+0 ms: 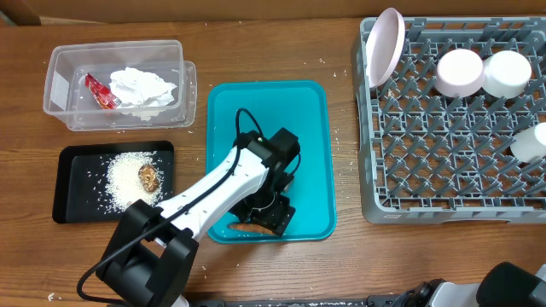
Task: Sort waste into correct bins and load items into the dishwasher
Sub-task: 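Return the left gripper to the tray and grasp the carrot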
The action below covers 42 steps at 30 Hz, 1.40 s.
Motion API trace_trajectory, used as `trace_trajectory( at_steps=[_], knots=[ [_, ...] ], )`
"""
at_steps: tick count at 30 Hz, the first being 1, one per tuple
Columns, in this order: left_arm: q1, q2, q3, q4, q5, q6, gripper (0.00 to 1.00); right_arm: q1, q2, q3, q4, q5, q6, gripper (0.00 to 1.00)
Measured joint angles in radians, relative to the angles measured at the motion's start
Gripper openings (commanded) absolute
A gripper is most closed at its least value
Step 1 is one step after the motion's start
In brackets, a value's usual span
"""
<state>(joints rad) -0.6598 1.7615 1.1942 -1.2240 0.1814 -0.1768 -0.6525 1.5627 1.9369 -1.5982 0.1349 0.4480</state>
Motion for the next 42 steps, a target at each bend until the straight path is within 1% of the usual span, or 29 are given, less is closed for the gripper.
trace_trajectory(
  at_steps=[4,10,18,25,28,42],
  knots=[
    [0.0,0.0,-0.028,0.043,-0.053,-0.02,0.84,0.0,0.0,0.0,0.0,0.0,0.0,1.0],
    [0.0,0.0,-0.039,0.083,-0.089,-0.034,0.84,0.0,0.0,0.0,0.0,0.0,0.0,1.0],
    [0.0,0.0,-0.077,0.095,-0.1,-0.035,0.84,0.0,0.0,0.0,0.0,0.0,0.0,1.0],
    [0.0,0.0,-0.129,0.156,-0.104,-0.037,0.87,0.0,0.0,0.0,-0.001,0.0,0.0,1.0],
    [0.0,0.0,-0.132,0.171,-0.105,-0.038,0.87,0.0,0.0,0.0,0.0,0.0,-0.001,1.0],
    [0.0,0.0,-0.174,0.182,-0.106,-0.056,0.88,0.0,0.0,0.0,0.0,0.0,-0.001,1.0]
  ],
)
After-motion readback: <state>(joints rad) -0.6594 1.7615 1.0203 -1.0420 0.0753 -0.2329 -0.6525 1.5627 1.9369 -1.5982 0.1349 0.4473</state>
